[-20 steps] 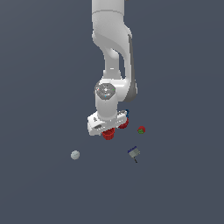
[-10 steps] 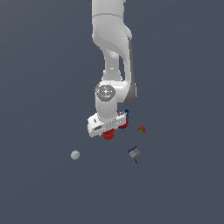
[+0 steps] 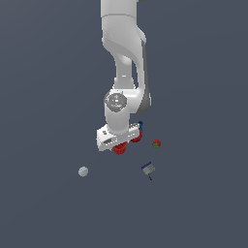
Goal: Pick up a designated object from a clutter of objects.
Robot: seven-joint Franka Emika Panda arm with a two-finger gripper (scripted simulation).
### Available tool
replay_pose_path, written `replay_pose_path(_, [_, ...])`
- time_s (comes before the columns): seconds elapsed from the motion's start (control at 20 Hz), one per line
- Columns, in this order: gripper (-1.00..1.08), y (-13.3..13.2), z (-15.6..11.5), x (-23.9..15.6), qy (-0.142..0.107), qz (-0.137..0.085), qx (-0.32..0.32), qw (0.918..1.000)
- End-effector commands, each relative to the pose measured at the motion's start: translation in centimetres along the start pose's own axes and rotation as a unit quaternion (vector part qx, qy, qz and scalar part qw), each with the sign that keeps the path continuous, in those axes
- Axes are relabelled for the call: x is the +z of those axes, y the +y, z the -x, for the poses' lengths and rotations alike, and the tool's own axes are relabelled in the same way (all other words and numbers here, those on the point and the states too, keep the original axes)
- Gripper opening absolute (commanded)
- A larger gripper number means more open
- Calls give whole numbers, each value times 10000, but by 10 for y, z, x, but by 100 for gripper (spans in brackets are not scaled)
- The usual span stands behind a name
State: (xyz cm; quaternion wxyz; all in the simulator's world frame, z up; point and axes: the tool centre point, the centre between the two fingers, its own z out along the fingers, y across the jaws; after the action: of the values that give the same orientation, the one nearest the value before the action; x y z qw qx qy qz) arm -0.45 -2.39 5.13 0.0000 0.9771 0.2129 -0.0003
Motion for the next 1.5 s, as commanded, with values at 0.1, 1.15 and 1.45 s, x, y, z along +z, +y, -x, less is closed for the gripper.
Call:
replay_pose_path(0.1, [-100, 7, 3, -14, 10, 6, 3, 10000])
replay_pose_path(1.15, [-100, 99, 57, -195, 14, -7, 1, 10000])
replay_pose_path(1.45, [-100, 131, 73, -255, 10, -6, 0, 10000])
